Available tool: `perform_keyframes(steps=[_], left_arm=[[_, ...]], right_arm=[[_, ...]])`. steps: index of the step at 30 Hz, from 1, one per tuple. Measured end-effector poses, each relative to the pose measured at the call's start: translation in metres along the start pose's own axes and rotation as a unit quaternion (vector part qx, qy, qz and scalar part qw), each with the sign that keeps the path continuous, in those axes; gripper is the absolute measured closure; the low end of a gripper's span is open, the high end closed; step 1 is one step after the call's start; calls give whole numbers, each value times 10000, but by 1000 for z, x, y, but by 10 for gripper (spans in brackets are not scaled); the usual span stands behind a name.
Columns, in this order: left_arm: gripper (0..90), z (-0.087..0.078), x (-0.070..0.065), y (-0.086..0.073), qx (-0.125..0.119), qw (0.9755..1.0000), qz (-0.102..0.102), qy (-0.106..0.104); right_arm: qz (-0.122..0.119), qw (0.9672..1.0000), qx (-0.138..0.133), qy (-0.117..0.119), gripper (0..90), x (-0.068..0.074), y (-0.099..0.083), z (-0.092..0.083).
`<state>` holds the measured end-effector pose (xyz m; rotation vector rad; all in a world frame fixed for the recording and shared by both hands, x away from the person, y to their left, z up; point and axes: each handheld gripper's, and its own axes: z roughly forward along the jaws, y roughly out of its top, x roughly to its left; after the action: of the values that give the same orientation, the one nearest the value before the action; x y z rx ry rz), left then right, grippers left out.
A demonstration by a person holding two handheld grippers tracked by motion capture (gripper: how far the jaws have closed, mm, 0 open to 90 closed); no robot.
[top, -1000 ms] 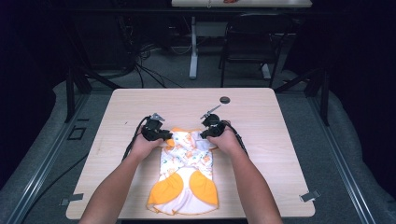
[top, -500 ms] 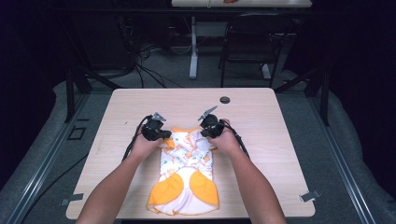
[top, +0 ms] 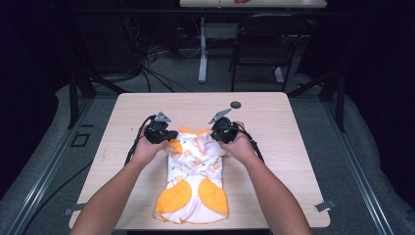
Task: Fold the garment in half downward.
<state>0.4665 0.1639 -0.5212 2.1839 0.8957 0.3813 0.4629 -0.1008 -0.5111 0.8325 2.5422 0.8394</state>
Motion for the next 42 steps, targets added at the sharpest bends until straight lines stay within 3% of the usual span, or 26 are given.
perform_keyframes(steps=[12, 25, 42], left_arm=[[879, -26, 4, 24, -278, 9994, 114, 140], [881, -45, 6, 48, -575, 9973, 253, 367], [881, -50, -11, 27, -620, 9966, 507, 191]], right_arm=[[-244, 9992, -194, -241, 871, -2, 27, -29], [-418, 9960, -462, -634, 870, -5, 52, -51], [-841, 9938, -413, -601, 869, 14, 28, -54]])
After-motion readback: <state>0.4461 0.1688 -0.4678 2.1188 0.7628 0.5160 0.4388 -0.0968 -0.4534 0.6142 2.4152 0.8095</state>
